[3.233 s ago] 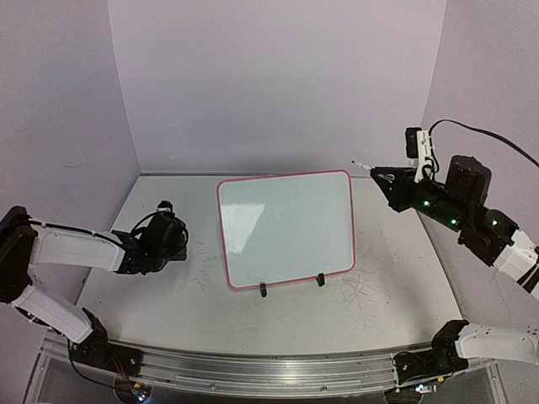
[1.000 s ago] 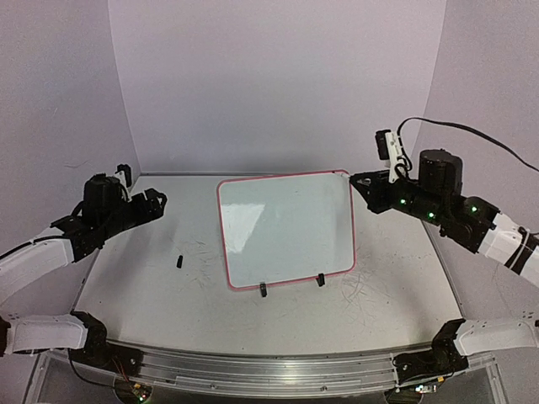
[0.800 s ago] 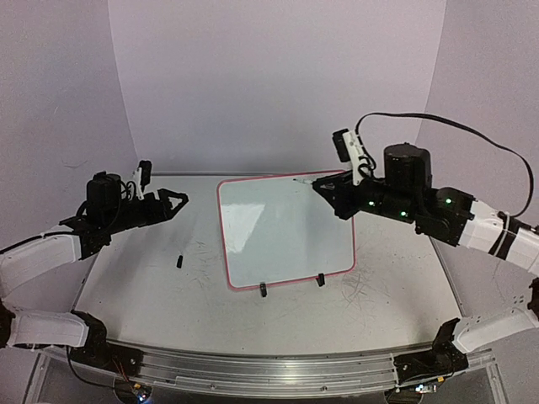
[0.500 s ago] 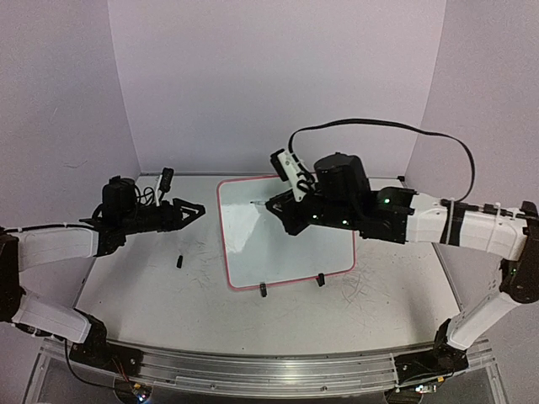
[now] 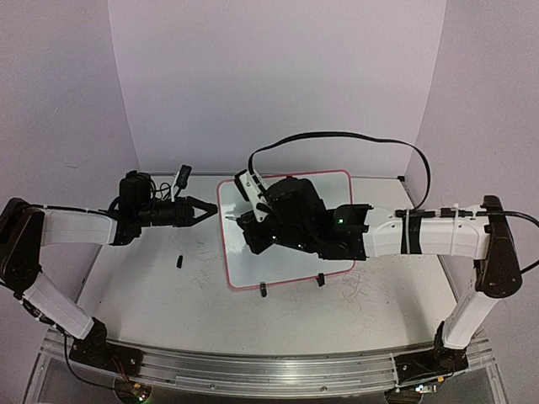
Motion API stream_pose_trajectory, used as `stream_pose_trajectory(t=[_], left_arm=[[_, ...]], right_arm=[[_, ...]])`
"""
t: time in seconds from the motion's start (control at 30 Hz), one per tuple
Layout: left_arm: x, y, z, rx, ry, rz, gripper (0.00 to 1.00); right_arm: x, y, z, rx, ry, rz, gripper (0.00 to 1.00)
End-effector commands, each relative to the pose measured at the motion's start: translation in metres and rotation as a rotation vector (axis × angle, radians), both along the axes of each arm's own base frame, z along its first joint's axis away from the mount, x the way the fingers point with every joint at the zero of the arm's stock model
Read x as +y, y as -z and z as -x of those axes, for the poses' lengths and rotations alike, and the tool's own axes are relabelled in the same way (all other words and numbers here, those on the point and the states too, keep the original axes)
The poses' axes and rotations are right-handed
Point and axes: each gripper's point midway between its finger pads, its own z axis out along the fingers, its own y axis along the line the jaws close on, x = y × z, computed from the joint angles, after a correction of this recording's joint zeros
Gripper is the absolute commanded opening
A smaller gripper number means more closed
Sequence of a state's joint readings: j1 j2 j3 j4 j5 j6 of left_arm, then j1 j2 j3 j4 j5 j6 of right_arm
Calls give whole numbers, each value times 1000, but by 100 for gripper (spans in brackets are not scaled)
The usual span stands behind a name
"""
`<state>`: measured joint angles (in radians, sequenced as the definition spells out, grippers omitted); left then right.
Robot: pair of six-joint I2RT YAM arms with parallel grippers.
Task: Write a sentence on the whiteboard
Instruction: Hold the whiteboard at the center of the board.
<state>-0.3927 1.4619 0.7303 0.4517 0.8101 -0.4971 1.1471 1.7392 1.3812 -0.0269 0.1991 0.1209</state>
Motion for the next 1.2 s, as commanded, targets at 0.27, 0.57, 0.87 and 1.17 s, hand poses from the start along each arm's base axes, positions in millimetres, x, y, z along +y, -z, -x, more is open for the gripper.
stream_pose_trajectory(t=[0.27, 0.57, 0.87, 1.17], left_arm=[[-14, -27, -7, -98, 68, 63, 36], [-18, -22, -10, -92, 80, 67, 26], [-22, -22, -11, -108, 95, 72, 16], [-23, -20, -9, -124, 112, 67, 5]], right_arm=[[-2, -17, -22, -18, 164, -93, 0], [14, -11, -21, 1, 117, -84, 0], [20, -6, -22, 5, 112, -74, 0], [26, 1, -22, 17, 98, -68, 0]])
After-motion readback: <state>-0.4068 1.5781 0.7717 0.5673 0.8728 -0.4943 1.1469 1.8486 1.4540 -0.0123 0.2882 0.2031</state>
